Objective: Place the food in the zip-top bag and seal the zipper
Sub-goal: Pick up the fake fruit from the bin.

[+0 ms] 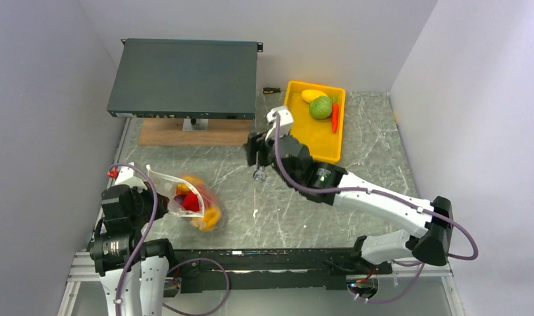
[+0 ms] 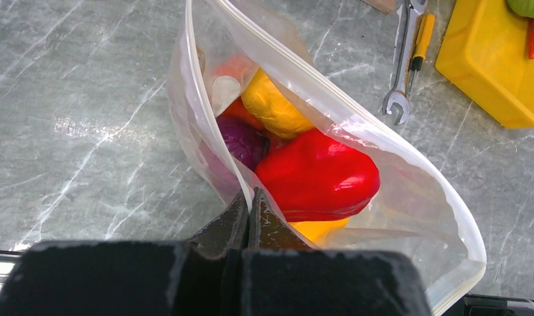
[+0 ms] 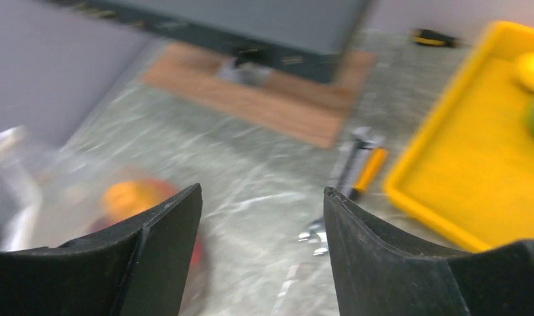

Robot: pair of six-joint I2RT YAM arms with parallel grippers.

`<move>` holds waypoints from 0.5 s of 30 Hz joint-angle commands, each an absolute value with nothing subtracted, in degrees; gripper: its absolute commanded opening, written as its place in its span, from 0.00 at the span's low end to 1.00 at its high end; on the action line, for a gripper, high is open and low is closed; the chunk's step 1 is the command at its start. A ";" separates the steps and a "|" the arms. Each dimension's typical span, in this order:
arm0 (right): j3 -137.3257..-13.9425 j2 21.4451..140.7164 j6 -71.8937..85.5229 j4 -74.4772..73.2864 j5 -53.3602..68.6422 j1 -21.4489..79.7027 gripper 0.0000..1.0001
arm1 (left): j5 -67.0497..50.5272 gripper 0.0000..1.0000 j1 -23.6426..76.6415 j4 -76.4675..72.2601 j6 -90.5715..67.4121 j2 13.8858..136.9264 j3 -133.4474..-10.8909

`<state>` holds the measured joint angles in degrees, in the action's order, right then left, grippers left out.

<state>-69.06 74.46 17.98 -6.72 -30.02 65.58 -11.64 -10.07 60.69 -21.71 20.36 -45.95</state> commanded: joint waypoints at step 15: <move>-86.58 109.59 -7.26 -3.32 -36.49 30.73 0.82 | -20.57 0.00 -18.15 57.60 -16.93 21.12 -45.28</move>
<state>-77.78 101.86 3.53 -5.67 -42.33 35.09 -16.19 -15.29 60.51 -19.53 20.14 -45.56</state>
